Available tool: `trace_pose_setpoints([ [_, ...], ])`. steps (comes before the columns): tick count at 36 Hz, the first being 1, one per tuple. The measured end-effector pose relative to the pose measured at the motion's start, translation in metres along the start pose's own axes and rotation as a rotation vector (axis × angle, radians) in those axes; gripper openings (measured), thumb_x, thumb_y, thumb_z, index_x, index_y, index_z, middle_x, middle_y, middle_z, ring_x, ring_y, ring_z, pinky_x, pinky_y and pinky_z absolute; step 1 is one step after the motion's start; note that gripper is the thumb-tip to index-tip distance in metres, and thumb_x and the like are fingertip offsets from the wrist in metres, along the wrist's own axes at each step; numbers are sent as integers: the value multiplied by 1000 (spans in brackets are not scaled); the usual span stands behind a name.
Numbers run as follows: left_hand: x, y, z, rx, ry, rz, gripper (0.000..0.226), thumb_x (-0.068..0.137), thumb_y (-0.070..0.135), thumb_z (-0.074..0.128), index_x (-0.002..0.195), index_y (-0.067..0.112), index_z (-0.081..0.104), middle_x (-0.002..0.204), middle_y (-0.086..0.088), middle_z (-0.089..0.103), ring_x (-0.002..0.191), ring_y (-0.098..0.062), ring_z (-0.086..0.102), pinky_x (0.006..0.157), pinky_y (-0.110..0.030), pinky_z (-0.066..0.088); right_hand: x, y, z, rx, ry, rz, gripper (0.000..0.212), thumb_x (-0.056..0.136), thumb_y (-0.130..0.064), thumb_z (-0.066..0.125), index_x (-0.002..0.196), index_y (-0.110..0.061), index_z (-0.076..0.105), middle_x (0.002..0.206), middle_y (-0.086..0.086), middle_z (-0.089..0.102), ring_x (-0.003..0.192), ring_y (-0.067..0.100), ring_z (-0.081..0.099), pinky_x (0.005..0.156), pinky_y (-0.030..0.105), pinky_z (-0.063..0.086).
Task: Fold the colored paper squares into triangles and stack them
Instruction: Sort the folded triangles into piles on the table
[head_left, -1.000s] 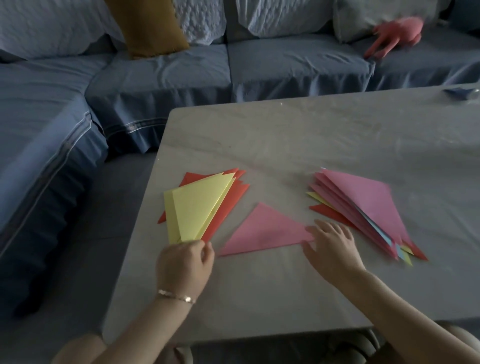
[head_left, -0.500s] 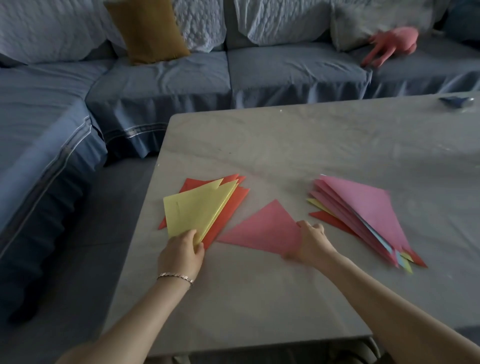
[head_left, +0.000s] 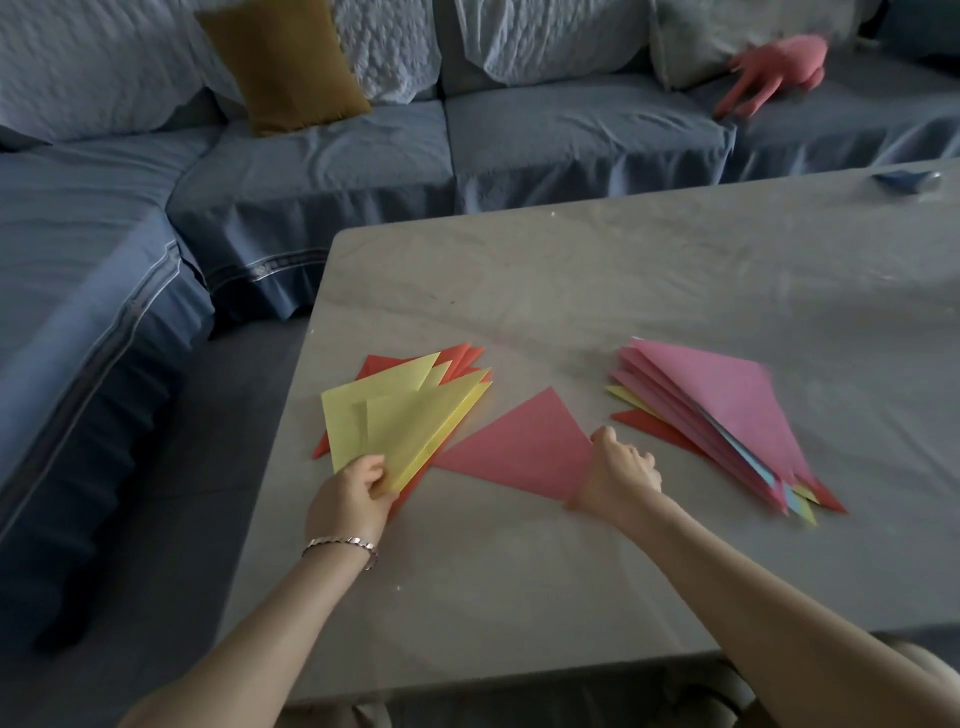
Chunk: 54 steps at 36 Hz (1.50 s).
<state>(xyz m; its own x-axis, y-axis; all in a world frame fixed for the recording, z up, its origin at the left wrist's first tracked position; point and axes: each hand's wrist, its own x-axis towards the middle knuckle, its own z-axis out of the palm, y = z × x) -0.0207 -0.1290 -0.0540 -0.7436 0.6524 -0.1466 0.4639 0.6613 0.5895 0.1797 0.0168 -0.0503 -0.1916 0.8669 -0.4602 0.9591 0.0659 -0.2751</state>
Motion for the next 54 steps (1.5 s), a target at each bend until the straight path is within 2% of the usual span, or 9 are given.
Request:
trace_pose_setpoints([
  [9, 1, 8, -3, 100, 242, 159, 23, 85, 1, 52, 102, 5, 67, 92, -19, 69, 87, -38, 62, 65, -33, 43, -3, 17, -7, 569, 10, -244, 17, 75, -14, 54, 60, -12, 46, 64, 2, 47, 69, 20, 44, 57, 27, 32],
  [13, -8, 25, 4, 94, 313, 360, 18, 84, -1, 58, 98, 2, 69, 75, -20, 70, 67, -38, 65, 58, -26, 39, -11, 49, -31, 741, 558, -355, 17, 90, 2, 47, 101, -3, 59, 79, 4, 54, 72, 17, 46, 55, 23, 26],
  [17, -10, 33, 21, 140, 293, 548, 22, 72, -5, 69, 92, 6, 71, 62, -12, 69, 48, -28, 64, 45, -25, 47, 3, 81, -58, 863, 700, -129, 44, 92, -7, 46, 134, -15, 37, 91, 6, 54, 79, 21, 49, 68, 25, 33],
  [21, -13, 40, 37, 244, 309, 780, 22, 71, 0, 61, 86, 9, 74, 57, -6, 68, 39, -22, 60, 32, -20, 39, 25, 112, -63, 641, 708, -63, 37, 87, 0, 44, 121, -9, 56, 103, 20, 56, 89, 28, 52, 78, 28, 36],
  [27, -19, 36, 59, 370, 102, 1055, 39, 69, 6, 38, 78, 12, 75, 82, -1, 74, 72, -11, 71, 57, -20, 54, 27, 116, -54, 234, 582, 40, 36, 82, -2, 53, 117, -9, 61, 130, 20, 39, 120, 38, 32, 101, 43, 27],
  [34, -26, 27, 62, 423, -31, 952, 43, 66, 7, 34, 78, 10, 75, 84, -3, 74, 77, -14, 71, 65, -20, 52, -7, 75, -6, 103, 498, -692, 34, 77, -8, 50, 106, -7, 67, 125, 17, 57, 114, 38, 54, 98, 51, 40],
  [40, -46, 28, 76, 483, -131, 789, 49, 73, 15, 33, 106, 5, 68, 115, -9, 66, 108, -22, 62, 87, -38, 50, -19, 46, 31, -280, 78, -858, 107, 62, -66, -32, 148, -18, 8, 142, -12, -14, 133, 3, -17, 107, 20, -17],
  [47, -49, 36, 92, 605, -305, 792, 53, 77, 31, 34, 113, 8, 65, 121, -3, 63, 112, -16, 59, 87, -30, 50, -16, 43, 39, -432, 146, -764, 74, 97, -44, -1, 117, -14, 64, 124, 0, 61, 116, 10, 55, 90, 31, 48],
  [54, -53, 24, 79, 518, -303, 716, 56, 81, 32, 28, 128, 13, 53, 139, 0, 46, 127, -11, 45, 100, -29, 40, -15, 69, 27, -516, 120, -683, 76, 97, -49, 4, 119, -4, 61, 126, 10, 59, 115, 19, 57, 105, 25, 21],
])
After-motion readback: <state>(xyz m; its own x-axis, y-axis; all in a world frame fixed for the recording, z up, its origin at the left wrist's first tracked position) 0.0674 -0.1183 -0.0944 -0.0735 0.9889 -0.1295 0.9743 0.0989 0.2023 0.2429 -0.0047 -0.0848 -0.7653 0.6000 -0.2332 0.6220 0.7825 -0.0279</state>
